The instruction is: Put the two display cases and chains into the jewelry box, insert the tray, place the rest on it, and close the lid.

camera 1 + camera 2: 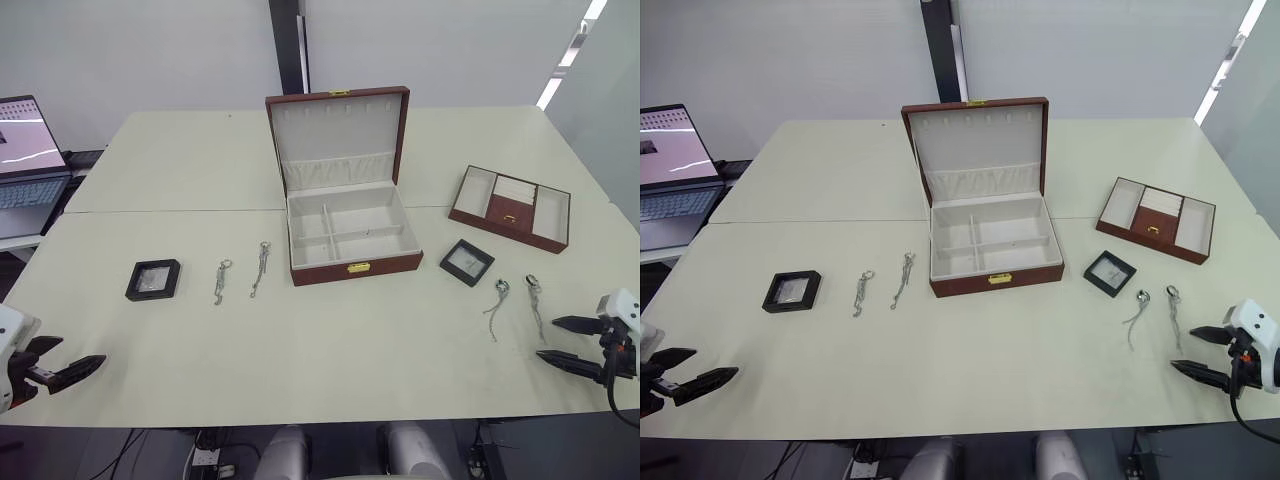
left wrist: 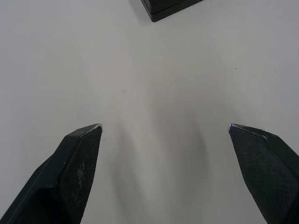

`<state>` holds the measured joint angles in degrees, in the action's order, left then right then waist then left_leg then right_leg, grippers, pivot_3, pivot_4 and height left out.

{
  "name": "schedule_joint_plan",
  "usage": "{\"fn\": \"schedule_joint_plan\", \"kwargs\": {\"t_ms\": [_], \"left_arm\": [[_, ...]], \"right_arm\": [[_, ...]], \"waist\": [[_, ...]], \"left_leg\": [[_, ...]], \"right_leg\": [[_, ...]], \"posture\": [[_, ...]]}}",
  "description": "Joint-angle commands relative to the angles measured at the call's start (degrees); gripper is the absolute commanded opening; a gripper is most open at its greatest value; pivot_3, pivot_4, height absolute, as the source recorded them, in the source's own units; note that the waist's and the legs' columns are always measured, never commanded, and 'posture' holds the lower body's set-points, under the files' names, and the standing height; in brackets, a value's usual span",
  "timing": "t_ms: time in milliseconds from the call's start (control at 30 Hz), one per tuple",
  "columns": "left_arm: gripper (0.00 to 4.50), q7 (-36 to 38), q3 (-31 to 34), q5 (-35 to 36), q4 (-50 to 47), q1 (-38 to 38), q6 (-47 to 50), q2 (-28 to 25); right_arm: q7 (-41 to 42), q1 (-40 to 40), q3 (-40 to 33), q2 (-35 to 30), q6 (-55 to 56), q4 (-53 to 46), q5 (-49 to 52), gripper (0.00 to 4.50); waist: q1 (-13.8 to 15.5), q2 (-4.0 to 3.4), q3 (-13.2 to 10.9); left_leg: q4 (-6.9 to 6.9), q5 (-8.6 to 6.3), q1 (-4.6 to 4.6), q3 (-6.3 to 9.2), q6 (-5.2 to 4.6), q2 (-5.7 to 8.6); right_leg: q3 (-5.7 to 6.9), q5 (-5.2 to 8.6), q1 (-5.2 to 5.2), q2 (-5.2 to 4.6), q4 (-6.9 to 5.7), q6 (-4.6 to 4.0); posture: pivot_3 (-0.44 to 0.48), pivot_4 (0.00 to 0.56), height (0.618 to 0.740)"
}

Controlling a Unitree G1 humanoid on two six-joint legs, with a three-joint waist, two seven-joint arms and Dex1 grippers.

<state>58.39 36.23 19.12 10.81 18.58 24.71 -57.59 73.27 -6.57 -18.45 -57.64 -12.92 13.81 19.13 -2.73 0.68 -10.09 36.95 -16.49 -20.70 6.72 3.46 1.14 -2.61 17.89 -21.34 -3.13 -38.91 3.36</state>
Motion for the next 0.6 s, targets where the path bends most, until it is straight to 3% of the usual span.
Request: {"fn": "schedule_joint_plan", "kwargs": {"t_ms": [33, 600], "left_arm": [[4.49, 0.05, -0.02, -0.38, -0.54, -0.46, -0.13, -1.03], [4.49, -0.02, -0.85, -2.11, 2.58, -3.26, -2.03, -1.32]], "right_arm": [[-0.36, 0.1, -1.19, -0.11, 0.61, -0.38, 0.46, 4.49], [-0.96, 0.13, -0.79, 0.37, 0.65, -0.04, 0.5, 4.49]], "waist": [[0.0, 0.0, 0.0], [-0.01, 0.0, 0.0]], "left_leg": [[0.0, 0.0, 0.0, 0.0, 0.0, 0.0], [0.0, 0.0, 0.0, 0.0, 0.0, 0.0]], "right_leg": [[0.0, 0.0, 0.0, 0.0, 0.0, 0.0], [0.0, 0.0, 0.0, 0.0, -0.01, 0.0]], "posture": [[0.0, 0.15, 0.74], [0.0, 0.15, 0.74]]}}
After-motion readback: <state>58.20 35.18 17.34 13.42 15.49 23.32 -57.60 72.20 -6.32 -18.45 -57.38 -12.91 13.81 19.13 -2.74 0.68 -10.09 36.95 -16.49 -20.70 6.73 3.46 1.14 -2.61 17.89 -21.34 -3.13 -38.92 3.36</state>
